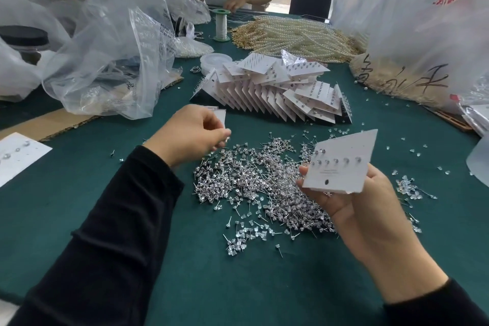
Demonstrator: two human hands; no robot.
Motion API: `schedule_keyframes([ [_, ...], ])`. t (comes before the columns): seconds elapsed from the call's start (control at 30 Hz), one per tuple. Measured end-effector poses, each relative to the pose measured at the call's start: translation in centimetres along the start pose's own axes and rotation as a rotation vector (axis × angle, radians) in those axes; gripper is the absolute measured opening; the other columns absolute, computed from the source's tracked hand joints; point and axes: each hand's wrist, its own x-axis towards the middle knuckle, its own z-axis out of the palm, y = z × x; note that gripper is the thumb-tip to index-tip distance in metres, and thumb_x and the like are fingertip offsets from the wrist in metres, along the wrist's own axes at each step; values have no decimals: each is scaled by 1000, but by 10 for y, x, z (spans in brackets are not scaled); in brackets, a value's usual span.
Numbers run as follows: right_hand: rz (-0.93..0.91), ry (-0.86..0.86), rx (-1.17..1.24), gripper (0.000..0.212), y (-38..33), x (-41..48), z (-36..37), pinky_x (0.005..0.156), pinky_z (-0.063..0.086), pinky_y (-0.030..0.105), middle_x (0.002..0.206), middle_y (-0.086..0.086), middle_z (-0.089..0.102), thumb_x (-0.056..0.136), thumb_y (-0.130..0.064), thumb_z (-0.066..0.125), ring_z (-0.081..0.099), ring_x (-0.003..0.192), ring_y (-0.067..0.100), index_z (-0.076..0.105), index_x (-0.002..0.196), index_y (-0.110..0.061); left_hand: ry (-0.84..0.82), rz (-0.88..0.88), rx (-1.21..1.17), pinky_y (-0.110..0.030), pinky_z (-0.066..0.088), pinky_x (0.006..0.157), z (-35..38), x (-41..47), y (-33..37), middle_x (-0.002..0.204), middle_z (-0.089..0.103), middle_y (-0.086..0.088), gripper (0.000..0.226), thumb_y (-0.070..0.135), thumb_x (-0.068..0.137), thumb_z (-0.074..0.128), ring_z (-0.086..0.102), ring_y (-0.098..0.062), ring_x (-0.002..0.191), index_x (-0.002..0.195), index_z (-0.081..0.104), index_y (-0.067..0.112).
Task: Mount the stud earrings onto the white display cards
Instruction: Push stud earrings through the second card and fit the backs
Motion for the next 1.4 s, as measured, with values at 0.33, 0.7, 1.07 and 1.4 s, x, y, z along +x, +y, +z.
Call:
schedule_keyframes([
  [0.33,322,-168,216,28,5,0,1,59,58,40,87,14,72,71,-23,55,69,72,28,70,91,-10,-512,144,-607,-16,42,41,22,-25,26,56,64,-2,9,18,62,72,53,-9,44,66,65,13],
  [0.7,287,-131,88,38,5,0,3,58,58,38,94,15,67,60,-19,57,68,72,27,63,97,-10,-135,-81,-31,-16,52,49,3,-11,5,65,69,-12,6,4,78,68,63,-9,48,74,71,3],
  [1.07,272,-130,47,35,4,0,2,55,58,36,92,15,66,63,-18,55,68,71,26,62,96,-9,-265,-118,250,-21,47,61,-1,-10,3,63,63,0,19,8,80,65,55,-11,56,64,62,18],
  [1.4,278,-122,51,33,4,-1,2,53,58,36,88,13,69,63,-17,54,69,70,26,63,94,-10,-299,-146,72,-12,43,41,-1,-12,4,63,62,-6,20,-4,86,53,53,-2,40,72,62,8],
])
